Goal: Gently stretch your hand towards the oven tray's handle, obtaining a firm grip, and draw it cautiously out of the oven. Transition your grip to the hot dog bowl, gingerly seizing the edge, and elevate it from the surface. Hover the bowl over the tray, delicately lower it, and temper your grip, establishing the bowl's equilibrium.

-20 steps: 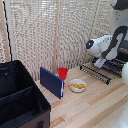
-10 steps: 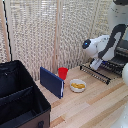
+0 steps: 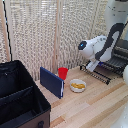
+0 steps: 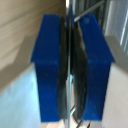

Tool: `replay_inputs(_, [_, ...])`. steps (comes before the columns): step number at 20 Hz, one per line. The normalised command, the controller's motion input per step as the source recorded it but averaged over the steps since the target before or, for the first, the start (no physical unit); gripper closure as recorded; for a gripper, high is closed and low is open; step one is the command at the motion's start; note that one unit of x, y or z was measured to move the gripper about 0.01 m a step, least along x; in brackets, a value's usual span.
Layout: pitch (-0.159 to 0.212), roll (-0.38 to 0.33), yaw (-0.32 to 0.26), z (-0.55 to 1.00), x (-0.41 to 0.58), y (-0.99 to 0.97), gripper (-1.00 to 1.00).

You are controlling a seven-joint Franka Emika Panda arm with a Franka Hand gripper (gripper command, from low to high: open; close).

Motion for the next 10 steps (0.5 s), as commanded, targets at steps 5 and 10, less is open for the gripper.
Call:
replay_inputs(5, [0.006, -0.003, -0.006, 0.00, 0.039, 0.16, -1.00])
replay_inputs(10, [-0.054, 0.022, -0.028, 0.00, 0.000, 0.05, -1.00])
